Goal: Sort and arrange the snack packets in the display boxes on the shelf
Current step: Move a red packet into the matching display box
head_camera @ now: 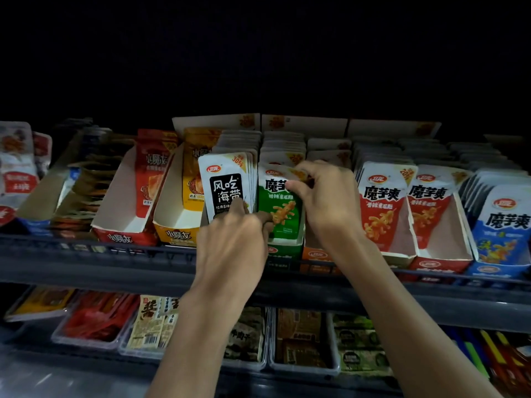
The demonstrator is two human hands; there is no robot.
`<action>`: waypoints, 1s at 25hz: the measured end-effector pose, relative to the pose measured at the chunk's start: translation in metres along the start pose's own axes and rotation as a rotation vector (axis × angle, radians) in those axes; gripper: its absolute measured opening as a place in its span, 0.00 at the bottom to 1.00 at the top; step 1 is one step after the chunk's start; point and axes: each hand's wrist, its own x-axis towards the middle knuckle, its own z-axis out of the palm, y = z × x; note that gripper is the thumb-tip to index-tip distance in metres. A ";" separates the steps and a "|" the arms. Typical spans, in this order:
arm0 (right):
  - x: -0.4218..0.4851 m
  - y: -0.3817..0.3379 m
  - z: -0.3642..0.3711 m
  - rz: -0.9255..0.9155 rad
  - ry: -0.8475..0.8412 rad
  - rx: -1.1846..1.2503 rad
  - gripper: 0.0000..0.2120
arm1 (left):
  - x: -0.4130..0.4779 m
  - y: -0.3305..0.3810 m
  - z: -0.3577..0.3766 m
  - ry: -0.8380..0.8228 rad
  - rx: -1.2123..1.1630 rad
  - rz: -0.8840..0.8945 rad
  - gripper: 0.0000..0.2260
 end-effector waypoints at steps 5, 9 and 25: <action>-0.001 -0.004 0.003 0.024 0.042 -0.112 0.18 | 0.001 0.005 -0.001 -0.047 0.085 -0.010 0.17; -0.004 -0.008 0.000 0.046 0.061 -0.128 0.24 | 0.004 0.003 0.004 -0.063 0.109 0.005 0.19; -0.018 0.011 -0.075 -0.074 0.178 -0.212 0.15 | 0.010 0.027 -0.006 0.081 -0.102 -0.110 0.13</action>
